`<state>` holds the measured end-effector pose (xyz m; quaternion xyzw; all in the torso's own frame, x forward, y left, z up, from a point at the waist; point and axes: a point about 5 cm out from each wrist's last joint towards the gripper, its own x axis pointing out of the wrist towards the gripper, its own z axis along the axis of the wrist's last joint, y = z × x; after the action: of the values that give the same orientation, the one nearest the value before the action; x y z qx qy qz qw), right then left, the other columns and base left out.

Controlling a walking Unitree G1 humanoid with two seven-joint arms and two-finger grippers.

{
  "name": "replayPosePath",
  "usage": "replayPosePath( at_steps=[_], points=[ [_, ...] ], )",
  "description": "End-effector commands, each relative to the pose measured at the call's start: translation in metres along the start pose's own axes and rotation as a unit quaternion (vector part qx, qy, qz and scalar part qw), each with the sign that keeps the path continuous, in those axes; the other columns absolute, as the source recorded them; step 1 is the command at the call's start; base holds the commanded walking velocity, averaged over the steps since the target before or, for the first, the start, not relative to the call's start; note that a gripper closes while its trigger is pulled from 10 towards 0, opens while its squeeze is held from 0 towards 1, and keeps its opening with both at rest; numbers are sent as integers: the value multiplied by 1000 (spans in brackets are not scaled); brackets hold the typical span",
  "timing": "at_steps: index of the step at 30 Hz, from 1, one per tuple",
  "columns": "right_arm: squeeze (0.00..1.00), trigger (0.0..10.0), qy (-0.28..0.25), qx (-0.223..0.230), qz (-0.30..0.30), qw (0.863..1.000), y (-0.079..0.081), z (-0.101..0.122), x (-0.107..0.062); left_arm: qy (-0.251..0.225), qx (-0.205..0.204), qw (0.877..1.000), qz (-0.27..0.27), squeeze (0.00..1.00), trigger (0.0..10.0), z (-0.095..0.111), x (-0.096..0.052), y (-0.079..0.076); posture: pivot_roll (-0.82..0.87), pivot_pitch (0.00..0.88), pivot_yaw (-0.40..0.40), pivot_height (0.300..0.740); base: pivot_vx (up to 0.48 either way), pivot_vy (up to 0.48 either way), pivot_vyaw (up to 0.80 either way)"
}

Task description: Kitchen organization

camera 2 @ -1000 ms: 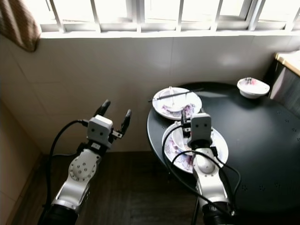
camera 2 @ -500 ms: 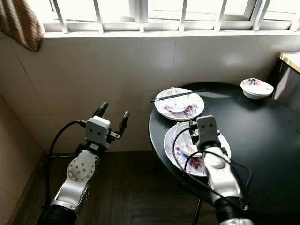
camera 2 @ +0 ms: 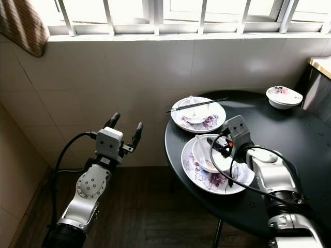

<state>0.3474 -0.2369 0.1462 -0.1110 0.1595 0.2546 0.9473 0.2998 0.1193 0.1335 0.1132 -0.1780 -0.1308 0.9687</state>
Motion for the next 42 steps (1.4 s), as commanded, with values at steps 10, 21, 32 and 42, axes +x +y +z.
replayPosePath(
  at_steps=[10, 21, 32, 42],
  points=[
    [0, 10000, 54, -4, 56, 997, -7, -2, 9, 9, 8, 1000, 6, 0, 10000, -3, 1, 2, 43, 0, -23, 740, 0, 0, 0],
    [0, 10000, 90, 20, 56, 994, 0, -16, 21, 13, 12, 1000, 10, 0, 10000, -4, 1, 2, 61, 0, -35, 740, 0, 0, 0],
    [0, 10000, 129, 8, 92, 987, 10, -34, 23, 17, 13, 1000, 14, 0, 10000, -6, 1, 0, 60, 0, -43, 740, 0, 0, 0],
    [0, 10000, 165, 17, 85, 982, 15, -46, 25, 20, 13, 1000, 15, 0, 10000, -8, 3, -2, 54, 0, -49, 740, 0, 0, 0]
  ],
)
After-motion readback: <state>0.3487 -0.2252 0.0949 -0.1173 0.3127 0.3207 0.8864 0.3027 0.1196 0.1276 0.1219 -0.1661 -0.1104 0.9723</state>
